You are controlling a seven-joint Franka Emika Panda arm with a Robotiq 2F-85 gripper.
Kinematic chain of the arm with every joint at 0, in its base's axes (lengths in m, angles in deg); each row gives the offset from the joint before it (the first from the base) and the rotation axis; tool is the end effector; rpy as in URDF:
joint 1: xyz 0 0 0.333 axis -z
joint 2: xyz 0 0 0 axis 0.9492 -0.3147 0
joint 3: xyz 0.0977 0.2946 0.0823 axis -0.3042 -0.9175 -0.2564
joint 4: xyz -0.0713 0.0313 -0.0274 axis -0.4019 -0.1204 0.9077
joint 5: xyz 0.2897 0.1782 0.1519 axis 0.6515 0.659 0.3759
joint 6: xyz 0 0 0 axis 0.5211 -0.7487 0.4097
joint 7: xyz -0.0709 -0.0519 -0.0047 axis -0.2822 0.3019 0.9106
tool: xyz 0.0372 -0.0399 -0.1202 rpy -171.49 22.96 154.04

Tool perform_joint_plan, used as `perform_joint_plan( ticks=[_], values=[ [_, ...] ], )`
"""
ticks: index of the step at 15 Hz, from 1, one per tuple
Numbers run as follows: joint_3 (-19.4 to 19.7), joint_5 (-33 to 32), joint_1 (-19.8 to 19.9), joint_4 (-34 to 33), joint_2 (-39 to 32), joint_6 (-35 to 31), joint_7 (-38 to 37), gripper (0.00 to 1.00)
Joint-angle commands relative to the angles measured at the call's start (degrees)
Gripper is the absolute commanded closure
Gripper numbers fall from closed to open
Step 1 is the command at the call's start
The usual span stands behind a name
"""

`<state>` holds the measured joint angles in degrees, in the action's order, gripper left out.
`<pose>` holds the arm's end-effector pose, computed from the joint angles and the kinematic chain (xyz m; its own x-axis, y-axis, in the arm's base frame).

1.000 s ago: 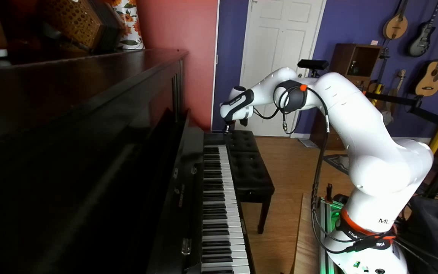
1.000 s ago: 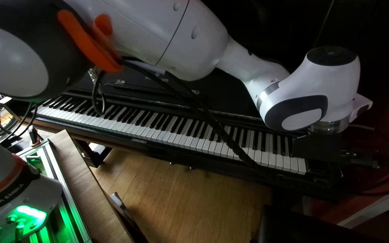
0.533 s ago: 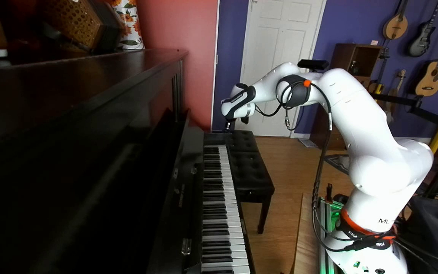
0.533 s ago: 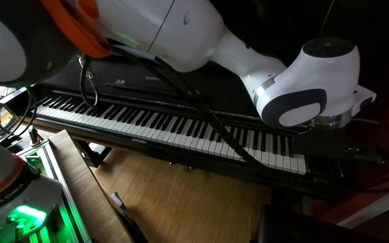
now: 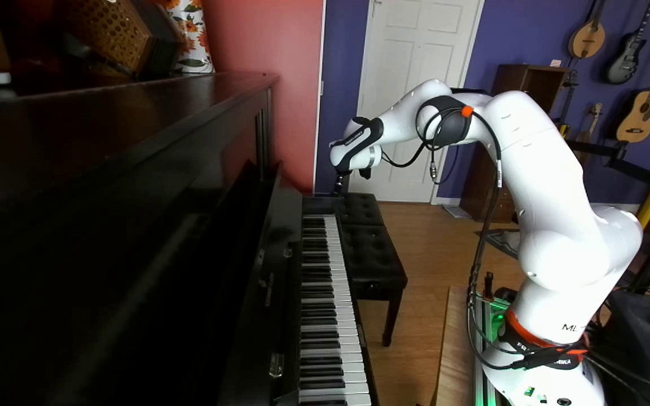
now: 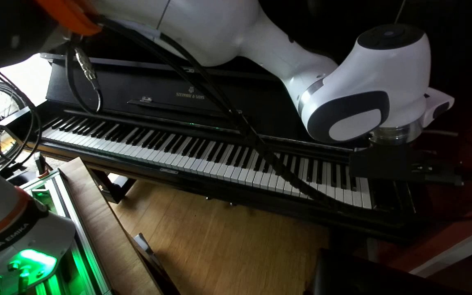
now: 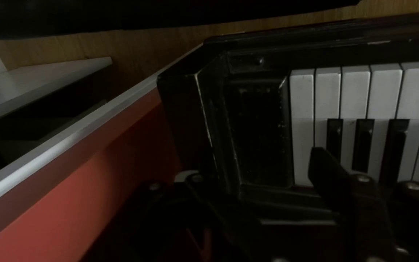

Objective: Press the second last right white key of the piano

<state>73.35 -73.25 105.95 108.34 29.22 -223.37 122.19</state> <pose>0.6079 -0.4581 0.2573 0.8945 0.3921 0.2148 0.2918 -0.8761 0.3839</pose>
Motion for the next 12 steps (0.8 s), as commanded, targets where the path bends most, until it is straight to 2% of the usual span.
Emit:
perform_joint_plan(
  ticks=[1, 6, 12],
  values=[
    [-0.06, -0.16, -0.35, 7.86, 5.83, -2.35, 0.45, 0.01],
    [-1.13, 0.12, 0.09, 14.28, 12.08, -1.47, 0.1, 0.0],
    [0.15, 0.51, -1.58, 22.91, 19.97, -1.66, -2.25, 0.0]
  ],
)
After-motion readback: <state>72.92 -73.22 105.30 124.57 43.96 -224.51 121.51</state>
